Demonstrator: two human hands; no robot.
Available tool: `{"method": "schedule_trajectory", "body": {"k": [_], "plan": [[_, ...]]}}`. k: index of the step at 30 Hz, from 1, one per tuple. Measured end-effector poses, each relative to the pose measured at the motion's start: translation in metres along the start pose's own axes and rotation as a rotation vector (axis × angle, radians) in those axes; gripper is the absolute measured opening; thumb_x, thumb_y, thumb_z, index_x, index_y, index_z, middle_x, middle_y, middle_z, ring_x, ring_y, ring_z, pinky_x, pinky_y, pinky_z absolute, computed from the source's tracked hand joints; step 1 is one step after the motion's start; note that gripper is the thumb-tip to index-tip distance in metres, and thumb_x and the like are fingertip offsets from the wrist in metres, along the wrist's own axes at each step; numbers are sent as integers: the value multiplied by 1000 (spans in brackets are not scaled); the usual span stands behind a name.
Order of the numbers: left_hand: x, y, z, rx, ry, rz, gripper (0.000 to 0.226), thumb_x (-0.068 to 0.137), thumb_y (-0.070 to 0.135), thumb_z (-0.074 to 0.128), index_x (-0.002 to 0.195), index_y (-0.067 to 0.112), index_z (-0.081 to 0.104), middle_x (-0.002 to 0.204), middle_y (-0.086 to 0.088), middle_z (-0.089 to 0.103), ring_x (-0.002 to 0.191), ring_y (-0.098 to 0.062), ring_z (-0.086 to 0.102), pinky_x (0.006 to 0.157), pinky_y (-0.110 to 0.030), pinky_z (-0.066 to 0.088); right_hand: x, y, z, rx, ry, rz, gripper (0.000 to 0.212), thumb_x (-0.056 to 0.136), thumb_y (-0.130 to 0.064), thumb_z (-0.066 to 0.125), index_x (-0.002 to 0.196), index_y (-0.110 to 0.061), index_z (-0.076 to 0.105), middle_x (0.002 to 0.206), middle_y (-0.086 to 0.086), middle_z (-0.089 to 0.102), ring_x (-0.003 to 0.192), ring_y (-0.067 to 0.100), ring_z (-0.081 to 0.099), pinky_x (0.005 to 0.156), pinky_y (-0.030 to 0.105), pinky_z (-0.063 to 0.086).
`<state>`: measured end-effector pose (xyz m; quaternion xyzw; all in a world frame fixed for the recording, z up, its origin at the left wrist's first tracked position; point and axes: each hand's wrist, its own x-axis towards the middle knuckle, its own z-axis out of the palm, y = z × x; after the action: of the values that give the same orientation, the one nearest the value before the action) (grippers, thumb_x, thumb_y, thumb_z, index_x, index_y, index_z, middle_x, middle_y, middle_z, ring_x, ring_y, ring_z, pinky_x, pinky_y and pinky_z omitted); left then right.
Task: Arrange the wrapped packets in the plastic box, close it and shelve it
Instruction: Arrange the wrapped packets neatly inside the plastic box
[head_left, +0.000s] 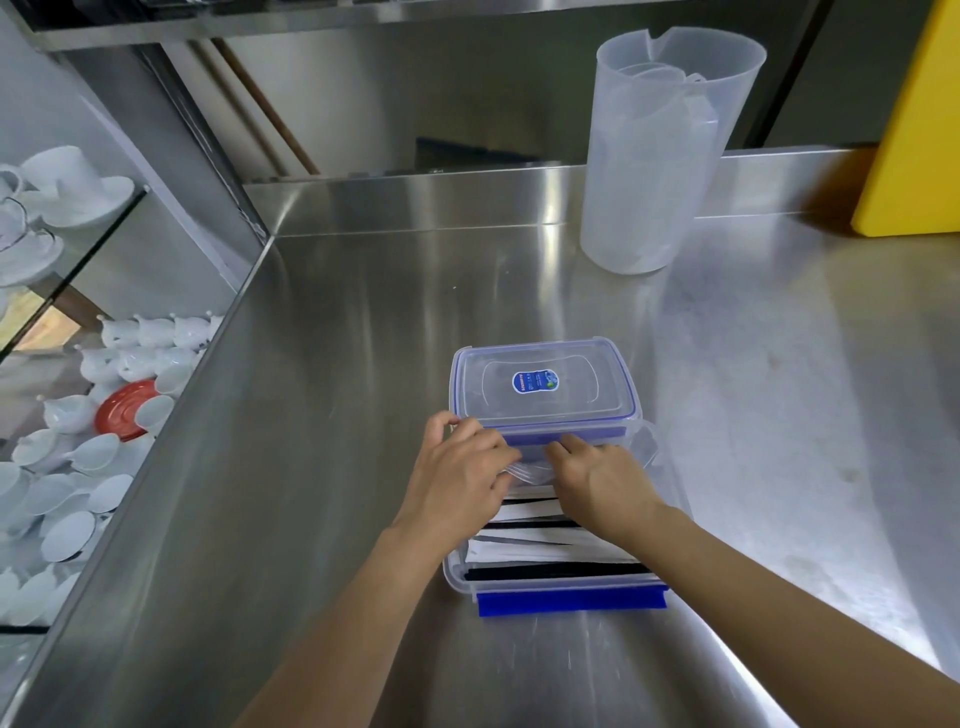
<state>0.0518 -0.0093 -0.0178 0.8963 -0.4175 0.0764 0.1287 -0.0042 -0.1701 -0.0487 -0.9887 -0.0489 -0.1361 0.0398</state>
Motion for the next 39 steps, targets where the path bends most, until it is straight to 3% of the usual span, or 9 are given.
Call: {"method": "schedule_trajectory", "body": {"k": [5,8,11,15,20,25,29,39], "plan": [[-1,1,-2,42,-30,8,27,72,44,66,90,25,73,78,11,70,79,-14,60,91,-32,24,1,0,0,45,5,-4,35,36,1,82,63,-5,60,51,11,61,30,28,53,30,22,41],[-1,1,-1,82,-16,23,13,67,27,80,76,23,73,70,8,67,74,-18,60,89,-34,27,-1,-4,-5,156,49,-26,31,47,3,79,70,-5,60,60,12,62,41,28,57,35,24,44],[-1,2,-1,124,-6,-14,15,63,12,82,71,21,73,66,7,66,70,-19,60,86,-34,29,-5,0,-10,230,74,-83,32,55,8,74,84,-2,65,74,14,66,57,31,62,51,30,53],[-3,4,0,162,27,-74,19,58,1,78,65,17,71,64,5,64,64,-20,59,75,-29,31,-6,9,-10,121,107,-146,44,48,9,81,90,-3,72,77,12,72,65,30,67,64,33,57],[-6,5,-2,127,-36,-9,17,63,19,80,78,17,72,77,2,64,71,-21,60,72,-28,31,-2,6,-1,73,87,-155,32,50,3,81,80,-4,71,66,10,69,57,29,65,54,31,57],[-1,6,-3,193,-143,27,13,58,23,85,65,23,74,60,6,59,60,-16,56,66,-25,27,-3,4,-1,49,59,-205,25,52,-3,80,73,-9,70,63,6,67,55,24,63,55,27,54],[3,9,-1,204,-206,7,22,46,19,89,59,23,72,53,7,57,55,-15,54,55,-25,39,-5,4,-3,76,72,-190,20,55,-8,82,72,-10,71,64,5,69,56,22,64,56,26,54],[7,16,-4,181,-260,11,28,35,14,92,51,22,71,50,4,52,51,-16,51,47,-21,35,-3,5,-1,1,7,-131,35,42,-2,87,70,-11,68,63,6,66,55,22,63,51,26,54]]}}
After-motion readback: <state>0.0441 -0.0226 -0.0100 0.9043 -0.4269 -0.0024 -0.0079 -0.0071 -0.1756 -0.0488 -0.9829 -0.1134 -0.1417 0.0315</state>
